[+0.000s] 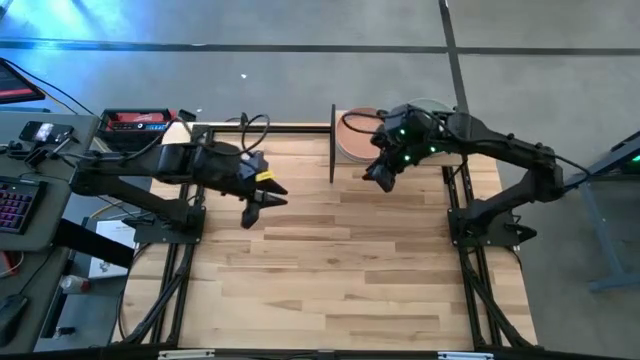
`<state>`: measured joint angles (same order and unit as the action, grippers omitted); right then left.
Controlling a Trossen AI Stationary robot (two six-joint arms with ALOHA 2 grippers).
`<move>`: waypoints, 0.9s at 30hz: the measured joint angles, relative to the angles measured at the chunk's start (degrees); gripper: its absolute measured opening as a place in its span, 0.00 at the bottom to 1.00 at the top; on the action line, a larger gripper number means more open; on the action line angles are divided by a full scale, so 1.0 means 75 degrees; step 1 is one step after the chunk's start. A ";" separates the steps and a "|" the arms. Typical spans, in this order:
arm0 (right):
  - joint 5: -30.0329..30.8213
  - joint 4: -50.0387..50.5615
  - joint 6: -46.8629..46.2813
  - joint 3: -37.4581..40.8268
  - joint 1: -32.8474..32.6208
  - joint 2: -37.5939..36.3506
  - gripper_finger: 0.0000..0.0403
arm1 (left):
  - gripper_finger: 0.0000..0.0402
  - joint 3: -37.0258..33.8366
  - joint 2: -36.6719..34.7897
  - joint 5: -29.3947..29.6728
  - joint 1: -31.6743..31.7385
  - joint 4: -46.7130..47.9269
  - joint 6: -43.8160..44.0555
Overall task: Place and stack plates onto a shelf
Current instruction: Return to Home Position
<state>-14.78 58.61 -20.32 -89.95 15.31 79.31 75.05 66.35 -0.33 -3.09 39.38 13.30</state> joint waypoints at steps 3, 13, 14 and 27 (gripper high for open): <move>0.0184 -0.0130 -0.0673 0.0000 -0.0382 -0.0179 0.32 | 0.28 -0.0154 -0.0332 0.0016 -0.0217 -0.0012 -0.0119; 0.2172 -0.2743 0.0439 -0.0001 -0.1842 -0.1180 0.32 | 0.27 -0.1935 -0.2319 0.0289 -0.0987 -0.0535 -0.0009; 0.2170 -0.3006 0.0668 0.0000 -0.1947 -0.1268 0.32 | 0.27 -0.2182 -0.2562 0.0353 -0.1038 -0.0687 -0.0004; 0.2555 -0.3829 0.0905 -0.0006 -0.2307 -0.1719 0.32 | 0.28 -0.5889 -0.5850 0.0949 -0.1304 -0.3520 0.0070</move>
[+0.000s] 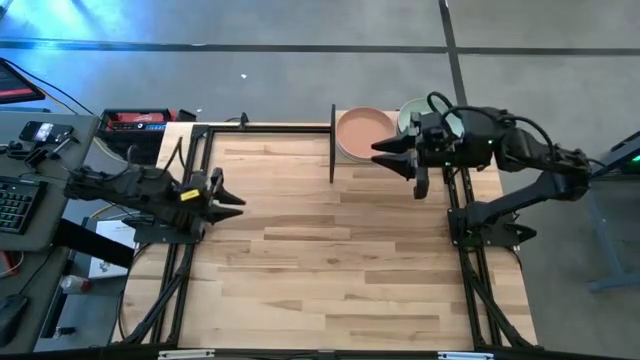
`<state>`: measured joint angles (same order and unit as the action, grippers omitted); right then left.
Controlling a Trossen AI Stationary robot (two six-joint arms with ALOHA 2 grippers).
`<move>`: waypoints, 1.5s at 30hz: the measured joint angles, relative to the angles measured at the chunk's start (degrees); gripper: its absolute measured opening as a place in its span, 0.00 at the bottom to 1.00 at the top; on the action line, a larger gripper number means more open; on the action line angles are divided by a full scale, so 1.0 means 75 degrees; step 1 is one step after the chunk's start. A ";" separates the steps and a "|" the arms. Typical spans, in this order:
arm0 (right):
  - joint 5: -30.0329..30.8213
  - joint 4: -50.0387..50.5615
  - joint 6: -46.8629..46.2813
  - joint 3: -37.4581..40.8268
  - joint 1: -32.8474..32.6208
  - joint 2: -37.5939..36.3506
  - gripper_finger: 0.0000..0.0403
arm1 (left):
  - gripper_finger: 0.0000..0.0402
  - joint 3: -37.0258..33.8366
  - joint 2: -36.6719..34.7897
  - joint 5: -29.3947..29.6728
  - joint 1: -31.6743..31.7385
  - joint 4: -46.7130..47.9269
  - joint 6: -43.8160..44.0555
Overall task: Place and stack plates onto a shelf
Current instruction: Return to Home Position
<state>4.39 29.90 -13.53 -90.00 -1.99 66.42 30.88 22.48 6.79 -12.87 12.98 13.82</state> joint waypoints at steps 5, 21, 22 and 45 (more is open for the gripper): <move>-0.0073 -0.0576 0.0101 0.0000 -0.0001 0.0046 0.32 | 0.27 -0.1150 -0.0986 0.0003 0.0001 -0.0610 -0.0002; -0.0202 -0.0718 -0.0275 0.0000 -0.0001 0.0046 0.32 | 0.27 -0.3471 -0.2208 0.0023 0.0012 -0.1153 -0.0171; -0.0204 -0.0715 -0.0275 0.0000 -0.0001 0.0046 0.32 | 0.27 -0.3553 -0.2213 0.0036 0.0012 -0.1248 -0.0114; 0.0235 -0.1264 0.0278 0.4472 0.0008 -0.5011 0.32 | 0.28 -0.3880 -0.2185 0.0583 0.0012 -0.1642 -0.0195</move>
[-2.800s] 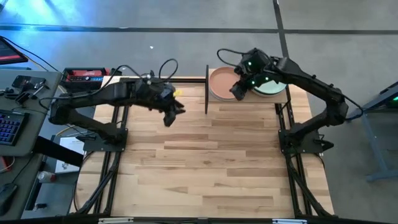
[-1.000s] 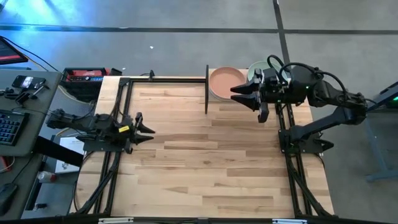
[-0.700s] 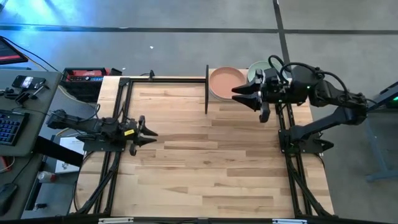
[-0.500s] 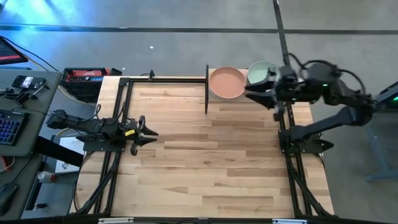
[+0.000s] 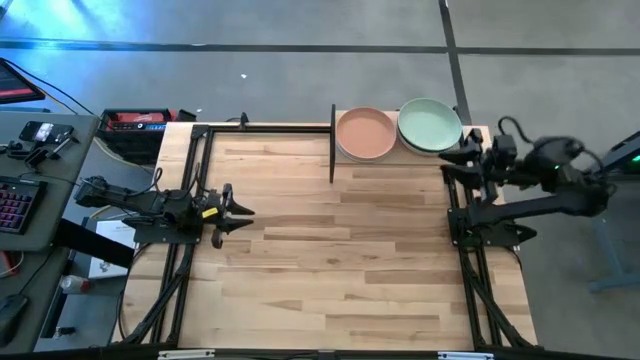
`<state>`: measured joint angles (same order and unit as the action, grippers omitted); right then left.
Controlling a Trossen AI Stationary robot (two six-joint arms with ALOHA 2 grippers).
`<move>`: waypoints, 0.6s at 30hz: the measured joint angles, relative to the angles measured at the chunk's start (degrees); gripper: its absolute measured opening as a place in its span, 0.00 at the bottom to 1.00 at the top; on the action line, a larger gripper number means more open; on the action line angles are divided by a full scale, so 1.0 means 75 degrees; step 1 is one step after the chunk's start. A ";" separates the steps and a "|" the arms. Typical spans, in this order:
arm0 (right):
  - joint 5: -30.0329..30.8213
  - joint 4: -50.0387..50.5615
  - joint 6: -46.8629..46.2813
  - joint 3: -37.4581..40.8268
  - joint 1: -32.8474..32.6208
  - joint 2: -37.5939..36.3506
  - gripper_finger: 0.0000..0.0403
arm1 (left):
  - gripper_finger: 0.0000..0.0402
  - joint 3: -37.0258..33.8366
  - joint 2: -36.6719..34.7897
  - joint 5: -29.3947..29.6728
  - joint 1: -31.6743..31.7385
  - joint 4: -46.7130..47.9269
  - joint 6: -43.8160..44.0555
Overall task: Place and stack plates onto a shelf
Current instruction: Return to Home Position
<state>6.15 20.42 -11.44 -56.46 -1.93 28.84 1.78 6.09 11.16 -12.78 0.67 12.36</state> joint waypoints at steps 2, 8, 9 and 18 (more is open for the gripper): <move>0.0172 -0.0127 0.0216 0.0710 0.0000 -0.0531 0.32 | 0.27 0.0000 0.0000 -0.0001 0.0000 0.0000 -0.0275; 0.0285 -0.0139 0.0844 0.2576 0.0000 -0.1926 0.32 | 0.27 0.0000 0.0000 0.0015 0.0000 0.0000 -0.0895; 0.0348 -0.0142 0.0797 0.2869 0.0000 -0.2136 0.32 | 0.27 0.0000 0.0000 0.0015 0.0000 0.0000 -0.0962; 0.0519 -0.0856 -0.0129 0.5391 0.0000 -0.3544 0.32 | 0.27 0.0000 0.0000 0.0019 0.0000 0.0000 -0.1005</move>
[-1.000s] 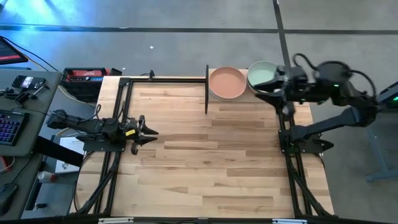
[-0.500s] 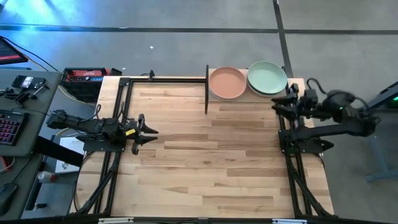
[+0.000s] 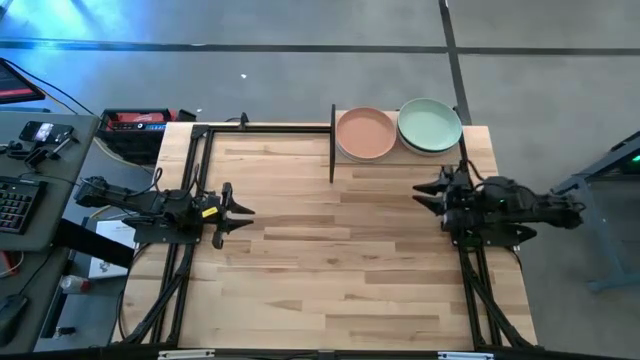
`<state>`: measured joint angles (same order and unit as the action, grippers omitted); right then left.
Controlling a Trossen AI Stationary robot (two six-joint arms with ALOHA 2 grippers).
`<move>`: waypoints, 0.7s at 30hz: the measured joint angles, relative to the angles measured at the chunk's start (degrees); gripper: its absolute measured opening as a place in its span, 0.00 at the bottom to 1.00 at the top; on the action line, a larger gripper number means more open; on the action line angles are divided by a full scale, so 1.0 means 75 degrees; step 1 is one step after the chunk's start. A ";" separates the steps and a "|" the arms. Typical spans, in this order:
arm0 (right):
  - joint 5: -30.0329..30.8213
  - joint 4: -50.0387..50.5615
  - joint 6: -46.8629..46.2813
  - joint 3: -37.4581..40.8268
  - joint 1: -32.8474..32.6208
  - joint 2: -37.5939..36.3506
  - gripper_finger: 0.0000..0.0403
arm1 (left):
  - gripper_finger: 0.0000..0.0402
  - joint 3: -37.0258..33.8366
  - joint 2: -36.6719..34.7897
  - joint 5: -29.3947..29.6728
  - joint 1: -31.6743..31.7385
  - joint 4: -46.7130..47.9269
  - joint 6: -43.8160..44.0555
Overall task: Place and stack plates onto a shelf
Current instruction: Return to Home Position
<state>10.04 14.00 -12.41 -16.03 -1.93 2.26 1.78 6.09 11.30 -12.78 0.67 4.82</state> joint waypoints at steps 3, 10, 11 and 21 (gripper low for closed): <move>-0.0006 -0.0233 -0.0260 0.0538 0.0000 -0.0262 0.32 | 0.27 0.0000 0.0000 -0.0001 0.0000 -0.0003 0.0002; -0.0012 -0.1013 -0.0546 0.1460 0.0000 -0.0259 0.32 | 0.27 0.0000 0.0000 -0.0002 0.0000 -0.0003 -0.0003; -0.0019 -0.1147 -0.0574 0.1573 0.0001 -0.0265 0.32 | 0.28 0.0000 0.0000 -0.0002 0.0000 -0.0003 0.0002; -0.0193 -0.1283 -0.0834 0.1748 0.0002 -0.0198 0.32 | 0.27 0.0003 0.0000 -0.0002 0.0000 -0.0011 0.0002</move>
<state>8.59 4.37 -18.66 -2.92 -1.92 0.78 1.80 6.09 11.29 -12.78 0.58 4.84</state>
